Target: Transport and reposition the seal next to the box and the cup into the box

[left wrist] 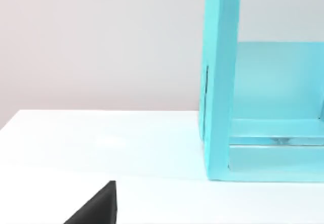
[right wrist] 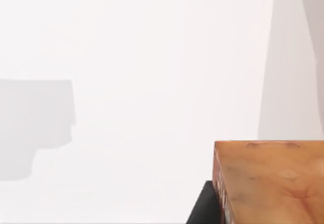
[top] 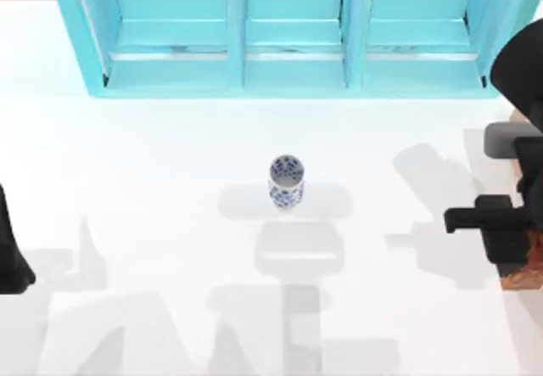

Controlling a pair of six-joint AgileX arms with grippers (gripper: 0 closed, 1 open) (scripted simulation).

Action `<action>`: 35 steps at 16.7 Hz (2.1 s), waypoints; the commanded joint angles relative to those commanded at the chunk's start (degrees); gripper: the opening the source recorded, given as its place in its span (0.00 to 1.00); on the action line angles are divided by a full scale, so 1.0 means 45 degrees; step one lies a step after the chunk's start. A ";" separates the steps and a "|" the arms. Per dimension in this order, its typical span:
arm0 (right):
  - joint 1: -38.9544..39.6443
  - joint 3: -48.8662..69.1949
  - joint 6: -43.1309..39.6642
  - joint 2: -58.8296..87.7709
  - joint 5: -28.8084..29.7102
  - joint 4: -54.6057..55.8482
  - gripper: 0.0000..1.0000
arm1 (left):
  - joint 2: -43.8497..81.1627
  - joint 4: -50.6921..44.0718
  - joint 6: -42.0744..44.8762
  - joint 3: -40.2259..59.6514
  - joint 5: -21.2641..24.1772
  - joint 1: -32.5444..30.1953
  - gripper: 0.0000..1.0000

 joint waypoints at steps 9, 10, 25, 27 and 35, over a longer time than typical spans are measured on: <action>0.0012 -0.2624 0.0041 0.0707 -0.0008 0.3320 0.00 | 0.0000 0.0000 0.0000 0.0000 0.0000 0.0000 1.00; 0.0010 -0.2640 0.0041 0.0713 -0.0006 0.3335 0.00 | 0.0000 0.0000 0.0000 0.0000 0.0000 0.0000 1.00; 0.0010 -0.2640 0.0041 0.0713 -0.0006 0.3335 0.90 | 0.0000 0.0000 0.0000 0.0000 0.0000 0.0000 1.00; 0.0010 -0.2640 0.0041 0.0713 -0.0006 0.3335 1.00 | 0.0000 0.0000 0.0000 0.0000 0.0000 0.0000 1.00; 0.0009 -0.2635 0.0042 0.0707 -0.0006 0.3332 1.00 | 0.0000 0.0000 0.0000 0.0000 0.0000 0.0000 1.00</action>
